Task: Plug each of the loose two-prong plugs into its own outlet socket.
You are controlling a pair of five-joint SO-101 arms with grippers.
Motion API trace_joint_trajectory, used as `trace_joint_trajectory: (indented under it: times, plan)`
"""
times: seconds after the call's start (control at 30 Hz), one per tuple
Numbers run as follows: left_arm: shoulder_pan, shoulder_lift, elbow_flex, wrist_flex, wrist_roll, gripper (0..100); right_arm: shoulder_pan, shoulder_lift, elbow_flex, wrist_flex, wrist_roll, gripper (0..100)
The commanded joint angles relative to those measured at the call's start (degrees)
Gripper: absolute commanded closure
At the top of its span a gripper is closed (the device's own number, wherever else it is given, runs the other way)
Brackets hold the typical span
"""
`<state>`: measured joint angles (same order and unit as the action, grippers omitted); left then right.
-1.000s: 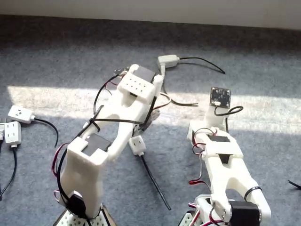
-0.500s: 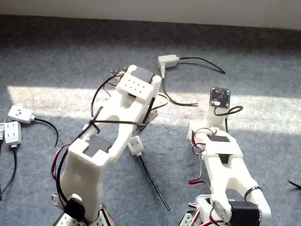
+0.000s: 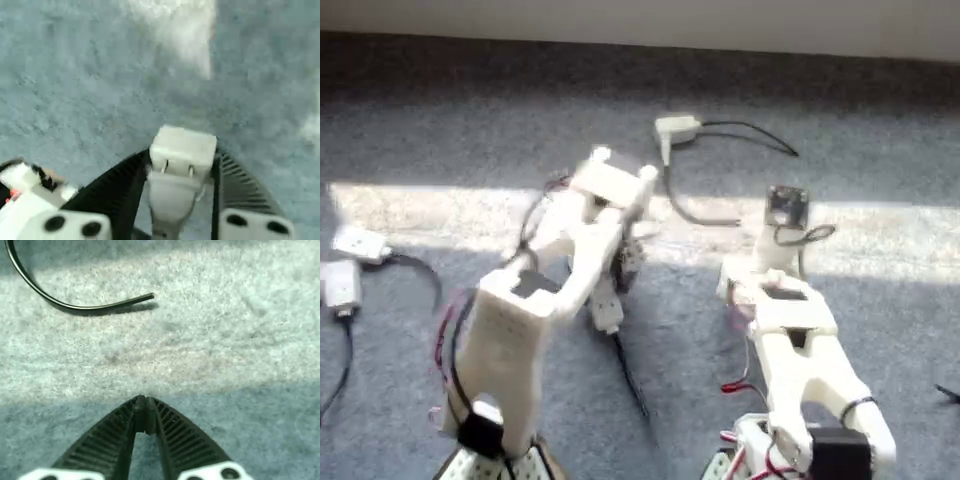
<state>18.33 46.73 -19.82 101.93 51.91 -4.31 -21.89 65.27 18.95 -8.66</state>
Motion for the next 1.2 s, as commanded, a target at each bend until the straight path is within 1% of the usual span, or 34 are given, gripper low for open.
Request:
trace_joint_trajectory:
  times: [0.0, 0.13, 0.47, 0.8, 0.9, 0.97, 1.1, 1.17]
  plan:
    - [0.22, 2.95, 0.84, 0.0, -0.62, 67, 0.48, -1.1, -2.33, -1.01, -0.79, 99.1]
    - [0.04, -2.77, 2.51, 0.09, -0.62, 67, 0.48, -1.1, -2.33, -1.01, -0.7, 99.1]
    - [0.04, -24.75, 8.84, 0.0, -0.7, 66, 0.48, -1.1, -2.33, -1.01, -0.7, 99.1]
    - [-1.54, -46.37, 8.48, -0.18, -0.7, 66, 0.48, -1.1, -2.24, -1.1, -0.79, 99.0]
    - [-4.97, -52.18, 8.48, -0.26, -0.7, 66, 0.48, -1.1, -2.24, -1.1, -0.79, 98.9]
    - [-8.92, -56.04, 8.48, -0.26, -0.7, 66, 0.4, -1.19, -2.24, -1.1, -0.88, 98.9]
    - [-20.44, -62.11, 9.19, -0.26, -0.53, 66, -0.75, -1.8, -2.51, -0.75, -0.88, 98.8]
    - [-26.33, -64.04, 12.0, -0.26, -0.44, 66, -1.63, -1.8, -2.68, -0.75, -0.88, 98.8]
